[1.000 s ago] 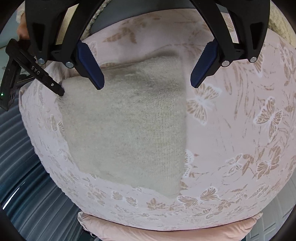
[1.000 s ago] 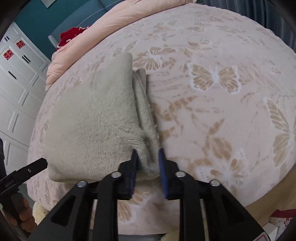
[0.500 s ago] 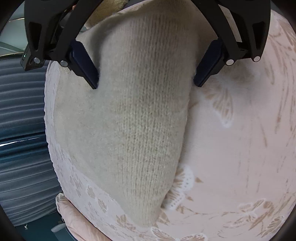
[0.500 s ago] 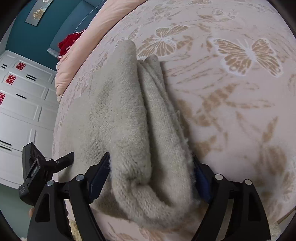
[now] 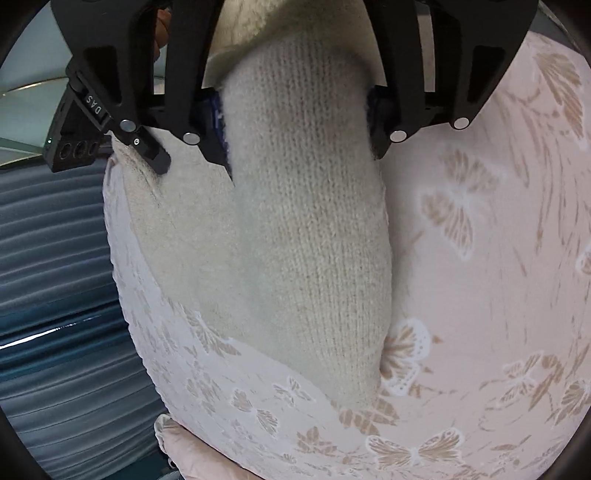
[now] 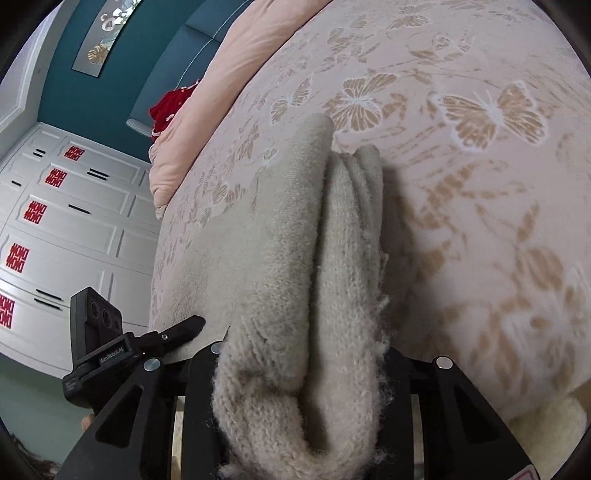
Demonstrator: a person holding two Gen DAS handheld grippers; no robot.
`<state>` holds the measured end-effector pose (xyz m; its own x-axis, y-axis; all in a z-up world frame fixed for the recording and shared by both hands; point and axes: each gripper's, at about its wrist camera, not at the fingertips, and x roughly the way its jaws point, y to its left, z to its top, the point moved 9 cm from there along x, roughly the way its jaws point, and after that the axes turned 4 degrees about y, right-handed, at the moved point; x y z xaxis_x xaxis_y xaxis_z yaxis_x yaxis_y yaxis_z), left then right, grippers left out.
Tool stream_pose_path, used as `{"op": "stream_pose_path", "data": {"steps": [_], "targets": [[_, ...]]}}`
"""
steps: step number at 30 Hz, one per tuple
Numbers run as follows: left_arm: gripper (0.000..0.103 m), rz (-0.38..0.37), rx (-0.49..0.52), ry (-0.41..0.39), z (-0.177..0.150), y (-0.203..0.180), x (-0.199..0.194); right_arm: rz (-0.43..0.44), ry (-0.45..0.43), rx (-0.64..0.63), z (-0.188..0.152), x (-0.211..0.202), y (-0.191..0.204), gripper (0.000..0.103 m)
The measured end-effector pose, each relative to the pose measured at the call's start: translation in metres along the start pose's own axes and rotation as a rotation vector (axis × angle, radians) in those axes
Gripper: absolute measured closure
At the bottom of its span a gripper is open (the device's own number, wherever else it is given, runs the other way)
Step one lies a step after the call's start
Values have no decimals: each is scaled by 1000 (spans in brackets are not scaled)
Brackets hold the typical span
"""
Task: Fold small clothes
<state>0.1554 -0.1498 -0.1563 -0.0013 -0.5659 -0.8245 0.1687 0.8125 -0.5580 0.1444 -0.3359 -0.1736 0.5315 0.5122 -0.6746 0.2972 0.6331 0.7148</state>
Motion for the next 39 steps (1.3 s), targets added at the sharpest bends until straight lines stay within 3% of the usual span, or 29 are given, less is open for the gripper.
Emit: {"op": "stream_pose_path", "data": {"steps": [3,6,10,13,15,17,20,26,32,39], "targets": [[45,28,23,61,-42,2,5,-42,37,13,-39,-13,-14,67],[29,109,18,78,-66,13,24,-111,68,46,-66,-6,-36,63],[16,117,14,50,-57,14,32,-124,53,70,-64,2,-38,51],[16,112,-33,52,-45,13,35,-147,62,59,-60,8,-39,47],[23,120,-41,40,-42,8,32,-158,52,52,-55,7,-37,63],[44,160,17,19,-39,-5,24,-164,18,10,-50,-4,-24,67],[56,172,102,-33,-38,-22,-4,-143,-48,-64,-39,-26,9,69],[58,151,187,-156,-31,-62,-72,-136,-204,-228,-21,-82,84,69],[58,169,316,-347,-24,-102,-160,-79,-360,-353,-17,-126,158,69],[57,160,383,-507,-19,-120,-239,-30,-467,-467,-20,-160,226,69]]}}
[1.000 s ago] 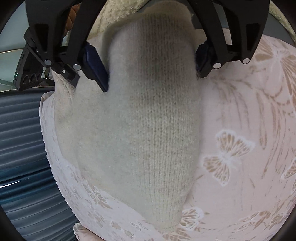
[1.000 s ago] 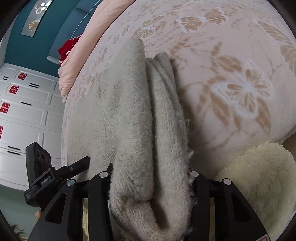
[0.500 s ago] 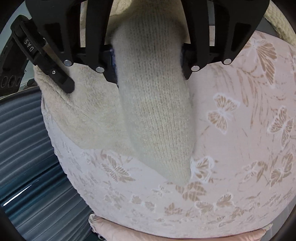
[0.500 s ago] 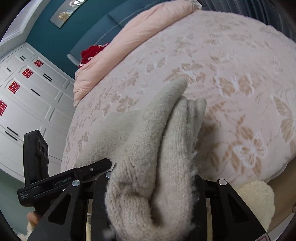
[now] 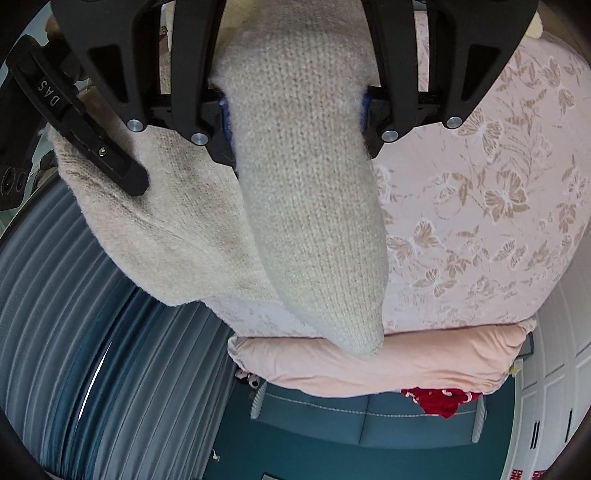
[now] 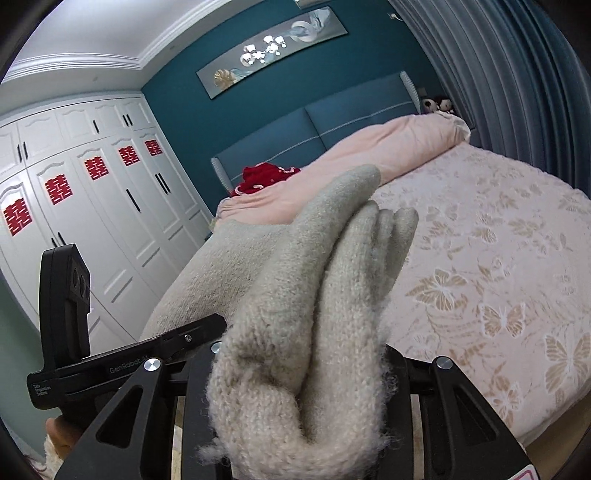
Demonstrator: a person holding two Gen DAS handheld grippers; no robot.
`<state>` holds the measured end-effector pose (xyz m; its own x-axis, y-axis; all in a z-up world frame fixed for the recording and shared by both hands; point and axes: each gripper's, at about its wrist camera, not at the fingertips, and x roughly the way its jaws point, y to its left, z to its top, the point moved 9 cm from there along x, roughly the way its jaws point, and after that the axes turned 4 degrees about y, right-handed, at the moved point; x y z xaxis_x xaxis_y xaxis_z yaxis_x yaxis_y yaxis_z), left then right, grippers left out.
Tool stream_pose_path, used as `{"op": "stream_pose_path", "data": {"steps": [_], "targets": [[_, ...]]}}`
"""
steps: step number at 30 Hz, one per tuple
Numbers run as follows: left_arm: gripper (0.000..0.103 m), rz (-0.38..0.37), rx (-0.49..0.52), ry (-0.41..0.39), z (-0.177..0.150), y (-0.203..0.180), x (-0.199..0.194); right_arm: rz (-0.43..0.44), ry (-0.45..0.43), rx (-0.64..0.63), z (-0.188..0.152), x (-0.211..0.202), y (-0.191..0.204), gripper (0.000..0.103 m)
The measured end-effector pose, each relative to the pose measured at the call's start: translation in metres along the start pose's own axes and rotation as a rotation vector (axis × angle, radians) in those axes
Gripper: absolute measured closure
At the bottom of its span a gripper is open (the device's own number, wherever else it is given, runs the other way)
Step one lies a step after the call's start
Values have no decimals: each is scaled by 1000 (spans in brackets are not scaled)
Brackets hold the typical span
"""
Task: Fold small clothes
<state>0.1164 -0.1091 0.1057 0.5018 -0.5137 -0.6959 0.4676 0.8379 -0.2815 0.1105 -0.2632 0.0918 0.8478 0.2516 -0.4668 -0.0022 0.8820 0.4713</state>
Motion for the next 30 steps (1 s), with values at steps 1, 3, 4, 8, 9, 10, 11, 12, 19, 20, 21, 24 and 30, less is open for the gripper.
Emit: {"op": "stream_pose_path", "data": {"steps": [1,3,4,8,9,10,11,12,19,20,21,24,30], "targets": [[57,3,5,-14,3,2,-7,3,-12,-14,4,-1,8,69],[57,10,16,-42,11,9,-19,12,-28,-40,9,-2,24,69],[57,13,18,-53,13,13,-26,16,-37,-52,12,-1,32,69],[57,33,23,-103,26,34,-48,49,-62,-89,22,3,63,69],[57,38,31,-116,30,39,-55,58,-70,-99,25,4,72,69],[57,42,38,-131,33,44,-62,69,-79,-108,28,5,79,69],[57,49,46,-148,37,50,-69,81,-85,-118,30,7,88,69],[57,56,53,-164,40,55,-75,93,-91,-127,32,9,95,69],[57,100,55,-227,50,110,-83,180,-73,-119,26,50,127,68],[55,100,52,-224,45,121,-75,184,-57,-107,19,63,126,66],[55,102,46,-216,38,135,-65,186,-27,-82,9,80,119,60],[42,127,-39,-135,-6,193,-3,157,120,-1,-51,145,82,52],[41,195,-353,152,-147,305,90,-93,441,118,-190,209,-12,60]]}}
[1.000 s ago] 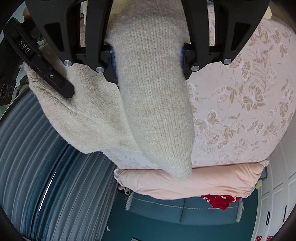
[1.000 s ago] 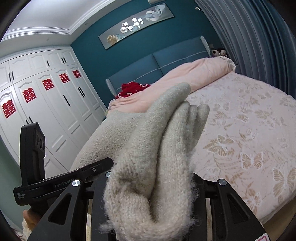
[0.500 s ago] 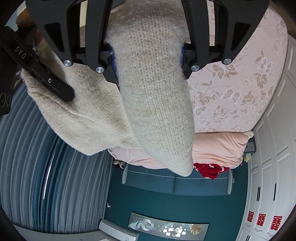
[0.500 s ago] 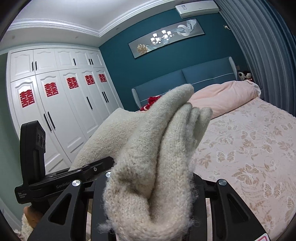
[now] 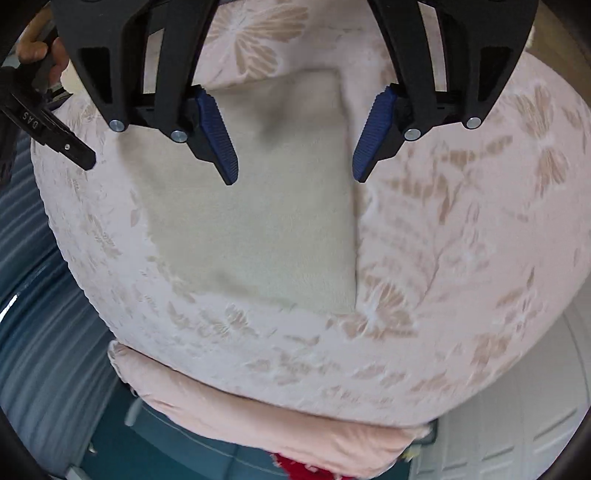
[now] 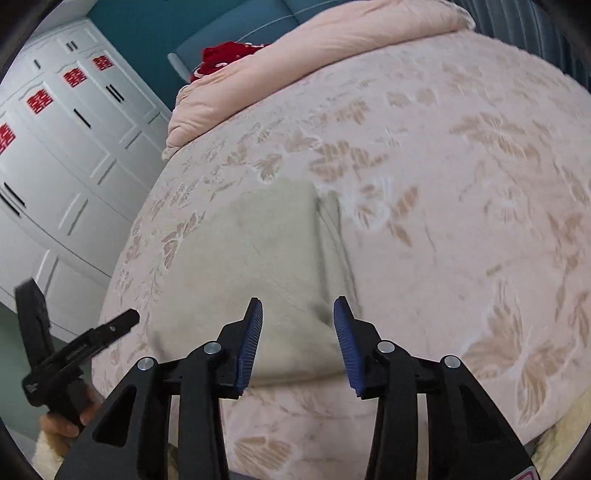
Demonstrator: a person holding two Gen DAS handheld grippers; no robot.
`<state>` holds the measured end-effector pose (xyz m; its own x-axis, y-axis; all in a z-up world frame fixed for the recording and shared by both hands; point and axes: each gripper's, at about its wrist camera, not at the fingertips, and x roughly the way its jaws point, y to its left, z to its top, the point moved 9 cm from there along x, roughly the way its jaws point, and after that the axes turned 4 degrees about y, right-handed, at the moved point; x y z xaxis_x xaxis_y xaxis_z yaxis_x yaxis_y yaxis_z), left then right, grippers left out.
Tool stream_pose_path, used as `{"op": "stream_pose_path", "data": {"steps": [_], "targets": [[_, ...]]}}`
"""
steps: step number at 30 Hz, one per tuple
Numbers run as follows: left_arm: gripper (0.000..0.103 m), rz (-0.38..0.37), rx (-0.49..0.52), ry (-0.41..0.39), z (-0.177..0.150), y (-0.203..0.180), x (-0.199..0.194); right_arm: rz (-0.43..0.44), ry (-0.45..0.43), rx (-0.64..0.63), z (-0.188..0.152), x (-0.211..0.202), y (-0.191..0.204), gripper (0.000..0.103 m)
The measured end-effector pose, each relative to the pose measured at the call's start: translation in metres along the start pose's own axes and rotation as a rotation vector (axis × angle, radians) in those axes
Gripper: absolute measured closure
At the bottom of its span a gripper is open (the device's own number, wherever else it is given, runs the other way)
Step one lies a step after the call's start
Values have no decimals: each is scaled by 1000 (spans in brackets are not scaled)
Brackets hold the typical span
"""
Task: Fold small clothes
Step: 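Lower the sweater bundle onto the bedspread and open both tools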
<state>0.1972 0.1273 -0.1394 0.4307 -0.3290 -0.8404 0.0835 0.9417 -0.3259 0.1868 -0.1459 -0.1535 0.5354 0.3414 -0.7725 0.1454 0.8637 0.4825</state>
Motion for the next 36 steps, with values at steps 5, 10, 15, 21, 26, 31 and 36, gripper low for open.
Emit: {"op": "stream_pose_path", "data": {"steps": [5,10,15,21,26,31,36], "targets": [[17,-220,-234,-38,17,23,-10,-1,-9,-53,48,9,10,25],[12,-273,-305,32,39,12,18,15,141,19,67,83,9,22],[38,-259,-292,217,25,4,78,119,237,146,48,126,7,57],[57,-232,-100,81,63,-34,44,139,-10,-90,90,51,69,72],[46,-133,-12,53,72,-42,50,-92,74,-120,82,86,18,64],[40,38,25,27,47,-23,48,-87,-70,-94,78,28,10,79],[27,165,135,-23,22,-33,18,-126,40,-315,38,36,46,94]]}}
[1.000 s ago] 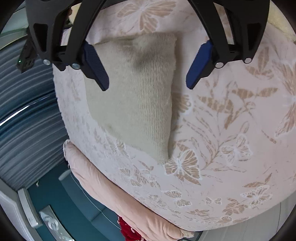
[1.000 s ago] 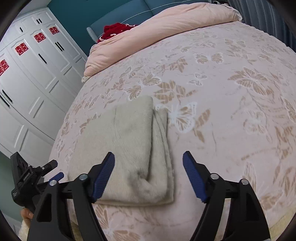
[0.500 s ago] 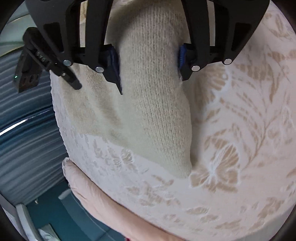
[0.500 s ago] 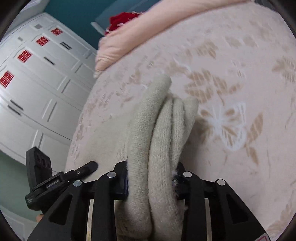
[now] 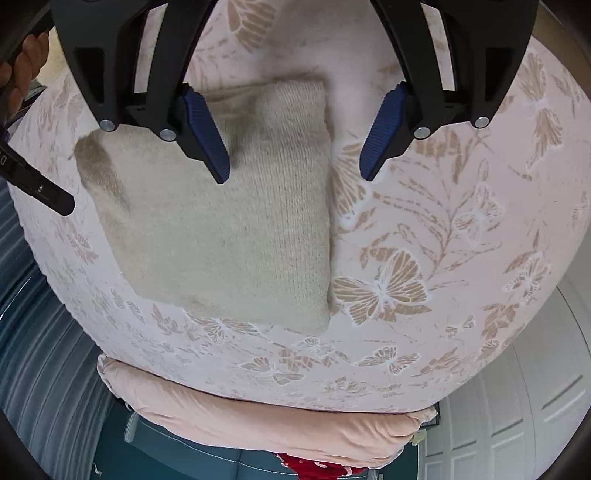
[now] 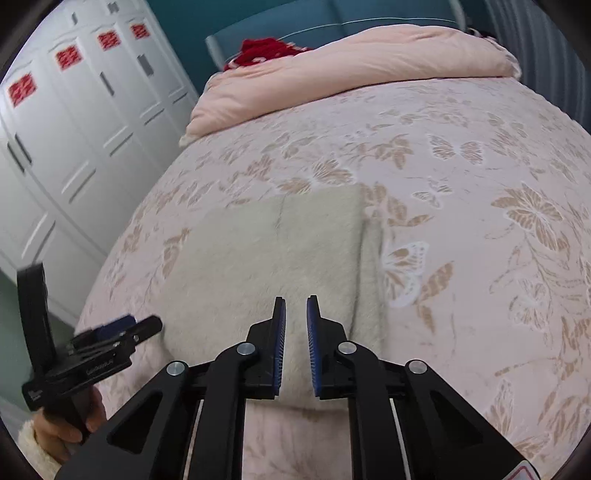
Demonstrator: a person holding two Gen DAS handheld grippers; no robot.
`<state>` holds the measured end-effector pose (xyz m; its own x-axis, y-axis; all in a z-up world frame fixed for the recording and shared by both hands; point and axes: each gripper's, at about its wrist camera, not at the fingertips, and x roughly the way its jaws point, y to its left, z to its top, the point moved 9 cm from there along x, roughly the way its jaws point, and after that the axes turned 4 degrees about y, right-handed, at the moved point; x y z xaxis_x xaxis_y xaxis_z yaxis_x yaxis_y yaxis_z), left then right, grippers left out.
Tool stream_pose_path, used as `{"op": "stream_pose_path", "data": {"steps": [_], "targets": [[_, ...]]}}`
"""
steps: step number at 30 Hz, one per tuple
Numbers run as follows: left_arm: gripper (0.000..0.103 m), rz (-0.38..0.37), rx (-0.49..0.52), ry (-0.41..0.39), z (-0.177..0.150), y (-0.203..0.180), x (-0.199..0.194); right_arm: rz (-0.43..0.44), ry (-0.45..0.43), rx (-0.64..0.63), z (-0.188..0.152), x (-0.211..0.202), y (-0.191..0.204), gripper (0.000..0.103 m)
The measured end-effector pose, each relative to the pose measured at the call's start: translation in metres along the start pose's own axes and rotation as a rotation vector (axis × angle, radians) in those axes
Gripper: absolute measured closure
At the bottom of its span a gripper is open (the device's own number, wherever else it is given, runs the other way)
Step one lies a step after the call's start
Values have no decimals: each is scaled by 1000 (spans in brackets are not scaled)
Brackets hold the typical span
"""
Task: Fold small clothes
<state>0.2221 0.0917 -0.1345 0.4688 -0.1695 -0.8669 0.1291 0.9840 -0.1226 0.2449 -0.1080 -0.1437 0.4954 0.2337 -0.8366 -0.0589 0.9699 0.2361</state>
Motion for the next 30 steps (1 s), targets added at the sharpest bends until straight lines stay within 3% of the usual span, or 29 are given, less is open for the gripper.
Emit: {"op": "stream_pose_path", "data": {"steps": [2,5,7,10,13,18,22,26,30], "targets": [[24,63,26,33,-12,-2,9,-104,113,-20,-23,39,-16,101],[25,105,33,131,-28,-2,27,-54,86,73,-31,28,-22,103],[25,100,13,113,-32,-2,19,-32,59,96,-28,7,-15,103],[22,107,13,84,-35,-6,1,-70,19,84,-32,-20,-8,97],[10,131,21,40,-39,-14,-16,-172,-13,66,-45,-39,-6,87],[10,174,60,8,-53,-29,-35,-254,-57,72,-70,-62,-7,51],[10,179,80,-28,-65,-42,-48,-276,-81,92,-80,-75,-8,43],[10,143,29,-45,-74,-49,-58,-264,-83,107,-86,-82,-8,40],[10,170,31,-64,-79,-53,-66,-246,-92,89,-89,-88,-1,37]]}}
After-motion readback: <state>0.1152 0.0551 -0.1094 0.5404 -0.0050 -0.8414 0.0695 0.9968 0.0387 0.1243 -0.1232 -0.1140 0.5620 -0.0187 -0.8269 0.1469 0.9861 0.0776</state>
